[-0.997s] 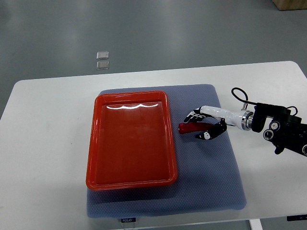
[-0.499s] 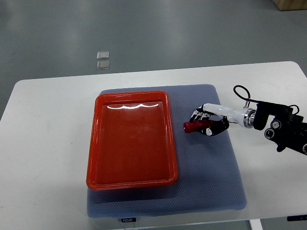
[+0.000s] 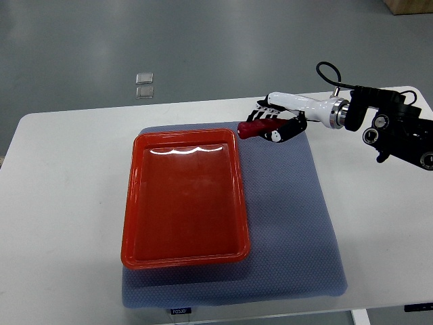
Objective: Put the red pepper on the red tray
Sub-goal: 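Lift the pepper with the right hand and carry it over the tray, then lower the pepper into the tray and open the right hand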
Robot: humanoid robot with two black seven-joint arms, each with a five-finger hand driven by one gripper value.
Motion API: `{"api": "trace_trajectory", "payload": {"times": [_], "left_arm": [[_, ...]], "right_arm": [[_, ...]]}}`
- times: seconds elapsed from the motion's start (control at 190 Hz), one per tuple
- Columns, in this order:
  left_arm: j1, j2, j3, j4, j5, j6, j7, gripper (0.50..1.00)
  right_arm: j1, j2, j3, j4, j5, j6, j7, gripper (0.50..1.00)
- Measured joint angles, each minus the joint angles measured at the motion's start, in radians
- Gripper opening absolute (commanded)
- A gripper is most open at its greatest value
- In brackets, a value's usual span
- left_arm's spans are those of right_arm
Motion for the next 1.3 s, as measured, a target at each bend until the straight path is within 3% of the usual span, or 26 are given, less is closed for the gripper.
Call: {"api": "trace_trajectory", "payload": {"times": [0.493, 0.866, 0.871, 0.892, 1.066, 1.197, 1.302], "left_arm": [[0.000, 0.000, -0.001, -0.002, 0.000, 0.000, 0.000, 1.000], [0.000, 0.000, 0.000, -0.002, -0.001, 0.001, 0.000, 1.000], [0.000, 0.000, 0.000, -0.002, -0.001, 0.001, 0.000, 1.000], [0.000, 0.000, 0.000, -0.002, -0.001, 0.001, 0.001, 1.000], [0.000, 0.000, 0.001, -0.002, 0.001, 0.001, 0.001, 1.000], [0.000, 0.000, 0.002, -0.002, 0.001, 0.000, 0.002, 1.000], [0.000, 0.000, 0.002, -0.002, 0.001, 0.000, 0.002, 1.000]], "right_arm": [[0.024, 0.399, -0.098, -0.237, -0.003, -0.013, 0.000, 0.500], [-0.016, 0.432, -0.123, -0.308, -0.007, -0.015, 0.007, 0.500], [-0.017, 0.433, -0.123, -0.308, -0.007, -0.015, 0.007, 0.533], [-0.019, 0.433, -0.123, -0.309, -0.007, -0.015, 0.008, 0.582], [-0.026, 0.432, -0.113, -0.311, -0.003, -0.016, 0.014, 0.831], [-0.027, 0.433, -0.108, -0.311, -0.001, -0.015, 0.016, 0.901], [-0.028, 0.433, -0.105, -0.310, -0.001, -0.015, 0.016, 0.905]]}}
